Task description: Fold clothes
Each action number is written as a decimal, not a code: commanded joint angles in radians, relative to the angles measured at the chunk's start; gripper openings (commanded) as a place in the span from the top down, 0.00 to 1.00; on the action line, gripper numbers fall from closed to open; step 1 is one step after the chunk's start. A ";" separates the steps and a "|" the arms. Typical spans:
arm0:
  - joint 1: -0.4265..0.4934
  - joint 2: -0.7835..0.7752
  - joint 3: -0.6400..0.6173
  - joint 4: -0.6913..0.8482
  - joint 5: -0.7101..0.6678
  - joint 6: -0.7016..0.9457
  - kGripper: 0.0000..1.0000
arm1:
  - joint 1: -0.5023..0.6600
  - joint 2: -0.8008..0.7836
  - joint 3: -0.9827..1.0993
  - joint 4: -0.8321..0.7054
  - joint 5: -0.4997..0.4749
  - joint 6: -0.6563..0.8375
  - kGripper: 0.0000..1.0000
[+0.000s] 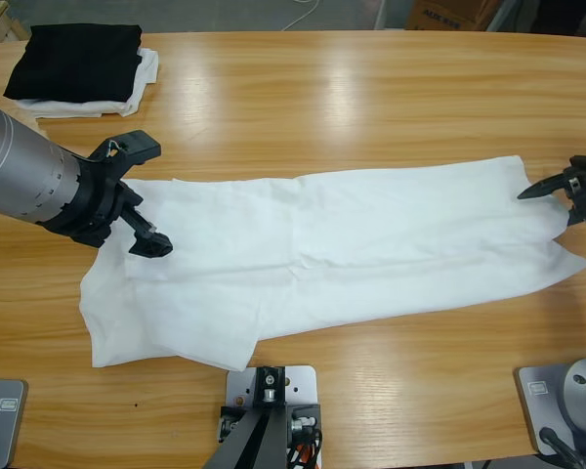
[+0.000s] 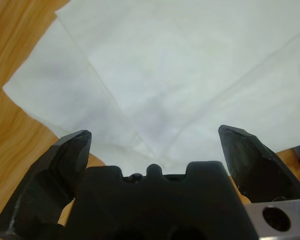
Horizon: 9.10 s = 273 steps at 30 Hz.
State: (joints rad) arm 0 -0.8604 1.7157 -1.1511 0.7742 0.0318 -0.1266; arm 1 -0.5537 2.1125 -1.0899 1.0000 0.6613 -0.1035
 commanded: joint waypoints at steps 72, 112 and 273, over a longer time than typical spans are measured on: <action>0.018 -0.149 0.290 -0.128 0.019 -0.057 0.00 | 1.627 0.140 -1.109 0.365 -0.586 0.670 1.00; 0.021 -0.112 0.239 -0.263 0.013 -0.226 0.08 | 1.698 0.064 -1.372 0.604 -0.901 0.704 0.23; 0.103 -0.025 0.348 -0.434 -0.147 -0.352 0.12 | 1.720 0.128 -0.975 0.390 -0.900 0.713 1.00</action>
State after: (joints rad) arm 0 -0.7678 1.7028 -0.8332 0.3587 -0.1054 -0.4534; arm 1 1.1693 2.3488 -2.0815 1.3356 -0.1686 0.6172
